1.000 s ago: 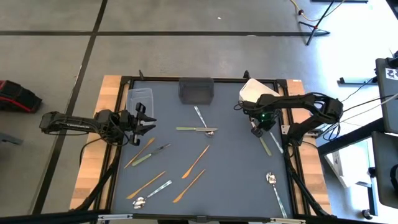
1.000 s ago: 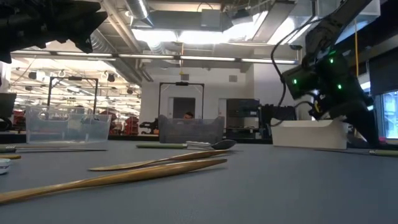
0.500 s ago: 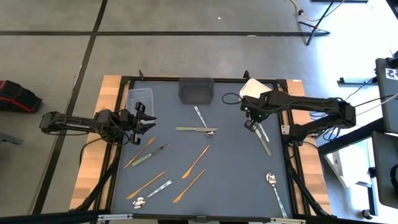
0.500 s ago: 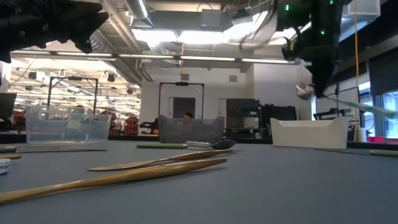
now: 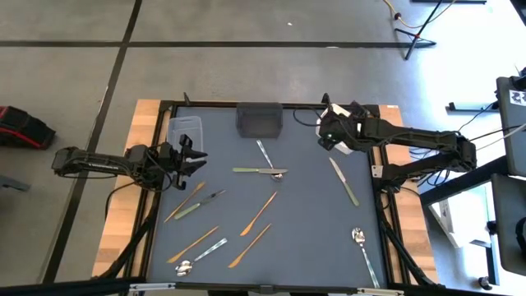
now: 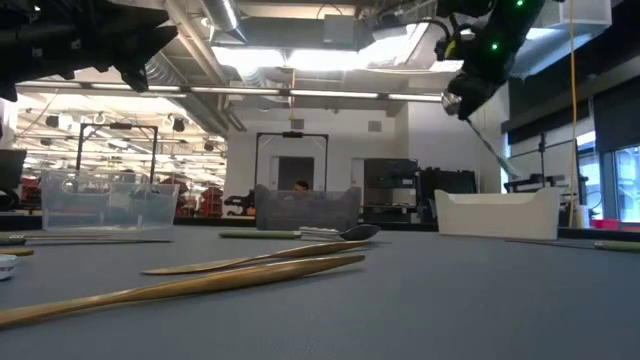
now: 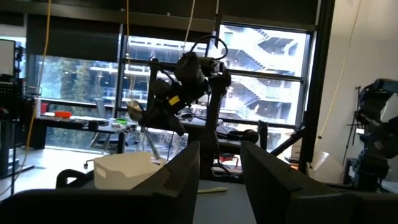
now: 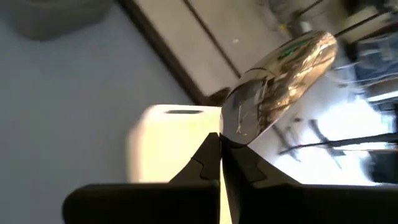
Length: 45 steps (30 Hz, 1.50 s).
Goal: Sort silverware by color (type)
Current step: Put the top right blue spoon into the white bin, then put the bottom right blue spoon into the white bin
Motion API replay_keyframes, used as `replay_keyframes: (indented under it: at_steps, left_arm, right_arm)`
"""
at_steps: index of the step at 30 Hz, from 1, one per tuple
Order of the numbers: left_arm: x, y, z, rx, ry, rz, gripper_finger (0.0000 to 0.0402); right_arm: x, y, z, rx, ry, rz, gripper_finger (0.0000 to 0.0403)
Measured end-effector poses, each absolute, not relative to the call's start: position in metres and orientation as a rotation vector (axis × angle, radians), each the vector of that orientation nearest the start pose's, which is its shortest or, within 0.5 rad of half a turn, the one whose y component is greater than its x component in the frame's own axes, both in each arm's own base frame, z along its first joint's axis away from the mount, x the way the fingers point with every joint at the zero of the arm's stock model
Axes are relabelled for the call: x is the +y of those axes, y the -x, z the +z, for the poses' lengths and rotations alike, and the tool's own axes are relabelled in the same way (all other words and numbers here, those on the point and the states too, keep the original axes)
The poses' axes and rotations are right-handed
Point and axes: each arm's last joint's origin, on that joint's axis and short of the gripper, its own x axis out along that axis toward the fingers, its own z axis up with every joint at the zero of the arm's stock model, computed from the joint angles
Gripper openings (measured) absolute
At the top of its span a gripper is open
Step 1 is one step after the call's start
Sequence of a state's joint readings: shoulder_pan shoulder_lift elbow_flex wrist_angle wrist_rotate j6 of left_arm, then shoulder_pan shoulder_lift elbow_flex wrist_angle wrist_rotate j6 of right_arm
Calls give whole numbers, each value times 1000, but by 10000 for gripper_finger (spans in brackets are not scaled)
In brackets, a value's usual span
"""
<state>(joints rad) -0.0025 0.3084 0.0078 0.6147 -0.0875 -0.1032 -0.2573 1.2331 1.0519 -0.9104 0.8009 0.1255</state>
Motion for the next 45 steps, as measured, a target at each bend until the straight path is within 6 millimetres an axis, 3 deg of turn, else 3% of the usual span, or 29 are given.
replay_keyframes:
  at_steps: [7,13,18,25,30,36,40,45]
  left_arm:
    - [2,-112,198,-313,116,67,112]
    - [2,-112,198,-313,116,68,112]
    - [2,-112,198,-312,116,68,112]
    - [2,-112,197,-309,116,68,112]
    - [2,-112,197,-308,115,68,112]
    - [2,-112,197,-309,115,69,112]
    - [2,-112,197,-309,110,70,112]
    - [2,-112,197,-309,113,55,112]
  right_arm:
    - [-112,-199,278,1080,95,-1121,0]
    - [-130,-187,242,1094,-76,-1062,0]
    - [-135,-175,226,1161,-131,-1064,0]
    - [-134,-174,223,1169,-190,-994,0]
    - [-134,-175,224,1138,-212,-1015,12]
    - [-134,-174,227,1151,-229,-1024,80]
    - [-131,-174,251,1139,-291,-980,120]
    - [-98,-175,289,1070,-427,-790,137]
